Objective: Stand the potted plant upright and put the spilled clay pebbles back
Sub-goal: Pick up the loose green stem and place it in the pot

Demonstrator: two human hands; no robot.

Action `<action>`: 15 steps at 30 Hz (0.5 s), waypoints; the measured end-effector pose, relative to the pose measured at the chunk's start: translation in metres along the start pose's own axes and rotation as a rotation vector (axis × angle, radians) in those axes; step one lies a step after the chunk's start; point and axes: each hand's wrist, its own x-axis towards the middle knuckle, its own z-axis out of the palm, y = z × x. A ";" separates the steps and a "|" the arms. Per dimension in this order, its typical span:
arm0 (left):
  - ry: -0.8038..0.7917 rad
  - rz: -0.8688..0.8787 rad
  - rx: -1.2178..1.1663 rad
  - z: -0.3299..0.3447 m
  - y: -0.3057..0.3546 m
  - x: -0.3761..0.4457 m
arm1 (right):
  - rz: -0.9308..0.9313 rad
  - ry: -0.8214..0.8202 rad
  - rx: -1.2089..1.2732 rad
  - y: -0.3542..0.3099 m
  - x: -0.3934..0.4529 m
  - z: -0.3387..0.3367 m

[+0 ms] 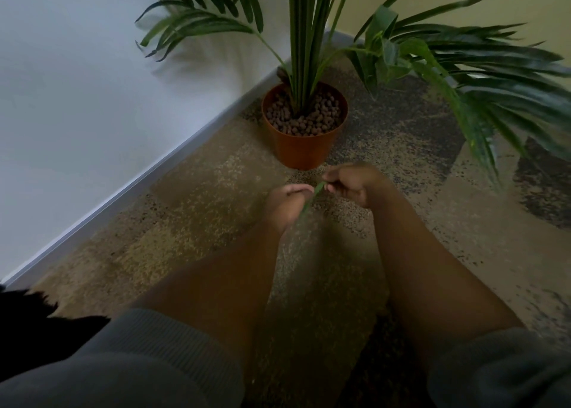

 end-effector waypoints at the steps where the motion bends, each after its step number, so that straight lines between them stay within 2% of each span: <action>1: 0.059 0.033 0.039 -0.001 -0.001 0.000 | -0.029 -0.009 0.037 -0.004 -0.002 -0.004; 4: 0.213 0.068 0.250 -0.007 -0.012 -0.001 | -0.121 -0.010 0.122 -0.019 -0.005 -0.015; 6: 0.243 0.068 0.488 -0.009 -0.021 -0.002 | -0.173 -0.012 0.154 -0.029 -0.007 -0.018; 9: 0.204 0.031 0.771 -0.009 -0.035 -0.002 | -0.217 -0.026 0.256 -0.041 -0.007 -0.014; 15: 0.109 0.118 0.989 -0.008 -0.060 -0.002 | -0.265 -0.082 0.549 -0.055 -0.006 0.001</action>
